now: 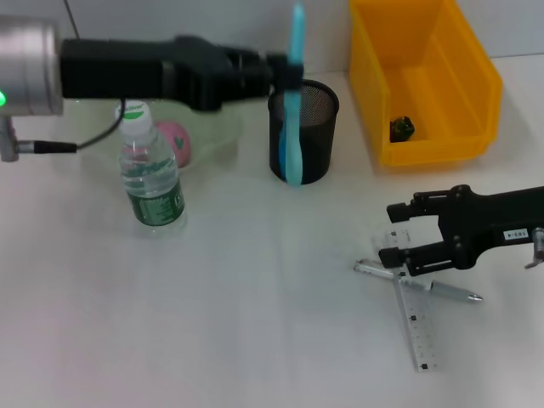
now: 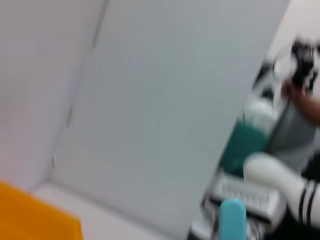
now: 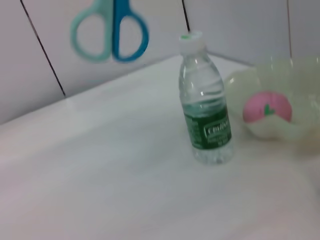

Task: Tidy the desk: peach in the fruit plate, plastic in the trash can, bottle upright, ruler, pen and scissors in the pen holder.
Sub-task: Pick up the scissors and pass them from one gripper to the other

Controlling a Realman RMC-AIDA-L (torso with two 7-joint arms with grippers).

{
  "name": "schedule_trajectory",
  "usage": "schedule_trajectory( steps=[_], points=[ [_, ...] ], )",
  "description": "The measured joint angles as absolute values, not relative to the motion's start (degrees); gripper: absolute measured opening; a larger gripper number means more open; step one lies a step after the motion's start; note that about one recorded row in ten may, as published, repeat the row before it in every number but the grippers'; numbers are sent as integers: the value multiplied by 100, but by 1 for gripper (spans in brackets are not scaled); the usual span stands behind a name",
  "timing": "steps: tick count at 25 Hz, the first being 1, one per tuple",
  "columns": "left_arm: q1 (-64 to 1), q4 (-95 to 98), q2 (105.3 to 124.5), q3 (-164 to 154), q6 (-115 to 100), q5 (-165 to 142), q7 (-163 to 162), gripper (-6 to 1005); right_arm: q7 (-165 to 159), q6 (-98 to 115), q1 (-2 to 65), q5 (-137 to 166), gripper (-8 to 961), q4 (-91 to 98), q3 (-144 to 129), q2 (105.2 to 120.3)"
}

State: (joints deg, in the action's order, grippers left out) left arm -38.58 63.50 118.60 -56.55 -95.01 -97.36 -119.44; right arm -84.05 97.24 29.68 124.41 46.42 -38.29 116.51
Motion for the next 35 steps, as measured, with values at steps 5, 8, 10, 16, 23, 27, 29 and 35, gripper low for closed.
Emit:
schedule_trajectory(
  steps=[5, 8, 10, 16, 23, 27, 29, 35],
  points=[
    [-3365, 6418, 11886, -5933, -8875, -8617, -11567, 232, -8216, 9775, 2948, 12300, 789, 4659, -3832, 11680],
    [-3224, 6394, 11882, -6139, -8654, -8189, -11359, 234, -8208, 9801, 2956, 12293, 787, 4664, -3827, 11675],
    [-3021, 6374, 11886, -6429, -8362, -7554, -10976, 234, -8210, 9812, 2971, 12291, 786, 4674, -3820, 11659],
    [-2721, 6391, 11892, -7105, -7883, -6613, -10111, 237, -8227, 9817, 2969, 12287, 782, 4702, -3809, 11622],
    [-2533, 6347, 11897, -7933, -7086, -5814, -9032, 241, -8228, 9818, 2916, 12286, 777, 4797, -3737, 11620],
    [-2059, 6328, 11908, -9395, -5898, -4166, -6951, 242, -8198, 9823, 2857, 12228, 775, 4838, -3735, 11647],
    [-1872, 6328, 11907, -9824, -5585, -3517, -6204, 243, -8147, 9826, 2780, 12101, 773, 4897, -3731, 11665],
    [-1633, 6274, 11909, -10742, -4617, -2203, -4823, 246, -7535, 9771, 2515, 11441, 769, 4905, -3706, 11739]
  ],
)
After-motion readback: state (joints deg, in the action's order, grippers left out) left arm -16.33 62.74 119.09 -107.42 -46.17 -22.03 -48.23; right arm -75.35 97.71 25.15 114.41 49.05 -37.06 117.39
